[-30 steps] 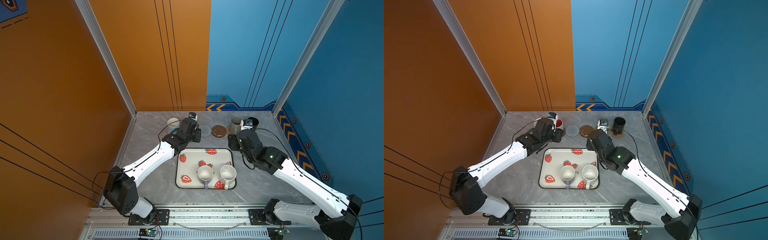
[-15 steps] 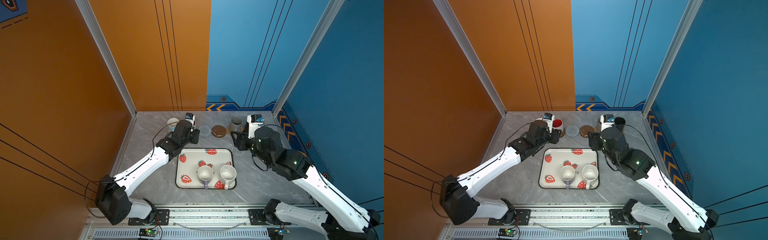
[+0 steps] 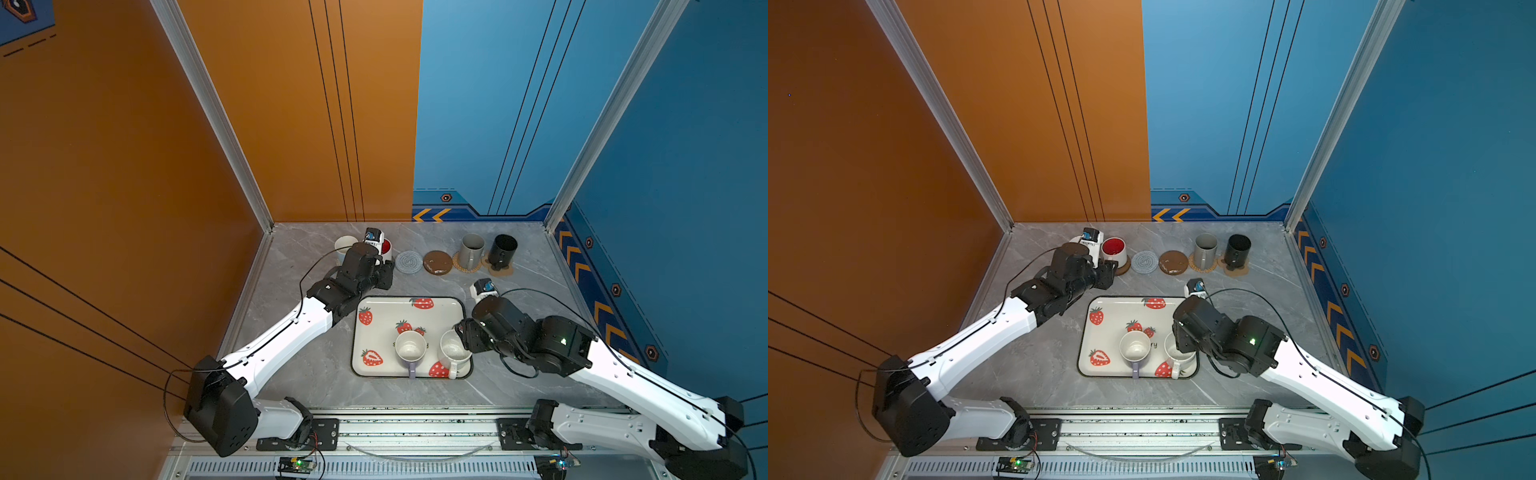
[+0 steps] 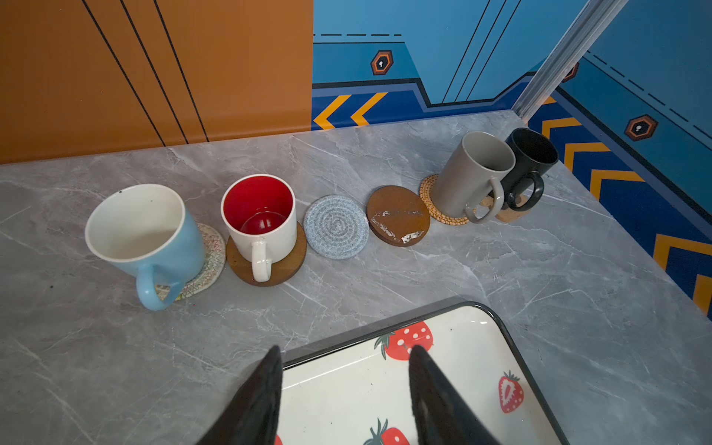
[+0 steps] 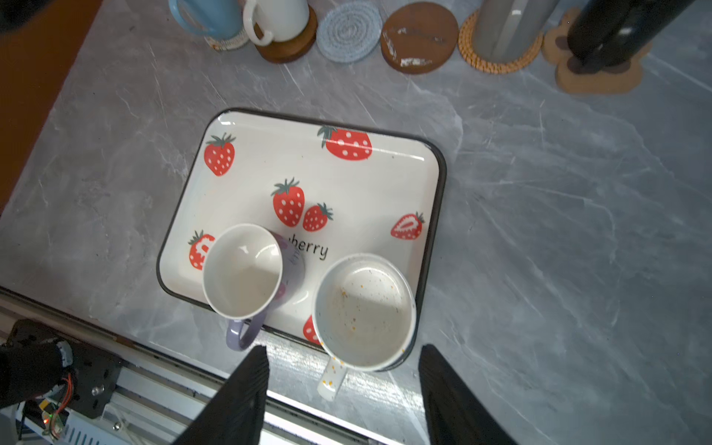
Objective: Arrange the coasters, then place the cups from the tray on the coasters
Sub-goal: 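Move the right gripper over the white speckled mug on the tray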
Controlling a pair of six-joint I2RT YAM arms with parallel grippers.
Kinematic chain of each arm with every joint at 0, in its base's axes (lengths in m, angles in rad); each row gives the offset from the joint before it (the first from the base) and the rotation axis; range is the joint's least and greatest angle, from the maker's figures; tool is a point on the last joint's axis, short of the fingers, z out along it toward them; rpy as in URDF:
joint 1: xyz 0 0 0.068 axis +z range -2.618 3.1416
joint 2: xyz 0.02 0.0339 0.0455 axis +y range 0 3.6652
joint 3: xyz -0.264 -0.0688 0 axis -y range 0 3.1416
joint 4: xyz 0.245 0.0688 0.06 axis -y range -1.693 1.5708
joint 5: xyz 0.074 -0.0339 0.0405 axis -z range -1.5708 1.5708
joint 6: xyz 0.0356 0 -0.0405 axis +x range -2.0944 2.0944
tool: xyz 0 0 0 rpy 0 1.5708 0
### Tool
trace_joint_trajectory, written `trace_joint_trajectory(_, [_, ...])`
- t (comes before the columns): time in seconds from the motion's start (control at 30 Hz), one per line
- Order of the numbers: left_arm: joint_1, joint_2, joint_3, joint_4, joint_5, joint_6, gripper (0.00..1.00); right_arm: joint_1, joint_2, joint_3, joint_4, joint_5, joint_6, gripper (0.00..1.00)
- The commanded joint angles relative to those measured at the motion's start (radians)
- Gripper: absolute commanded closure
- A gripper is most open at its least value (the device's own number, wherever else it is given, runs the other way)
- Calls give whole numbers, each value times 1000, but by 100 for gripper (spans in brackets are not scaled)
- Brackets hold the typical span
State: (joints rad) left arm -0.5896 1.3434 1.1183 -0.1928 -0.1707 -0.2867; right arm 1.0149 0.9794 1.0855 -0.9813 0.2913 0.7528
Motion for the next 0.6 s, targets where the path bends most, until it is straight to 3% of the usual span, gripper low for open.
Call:
trace_joint_trajectory(0.0, [10,-13,-15,32,14,6,46,53,-53,-79,-71,41,193,39])
trace_joint_trajectory(0.17, [11,-13,-21,33,27,0,46,143,-42,-162,-68,60,319,39])
trace_joint_trajectory(0.33, [11,-24,-31,36,25,-2,46,177,32,-193,-36,51,346,37])
trace_joint_trajectory(0.57, [13,-33,-41,39,27,-3,46,168,105,-247,139,-9,345,35])
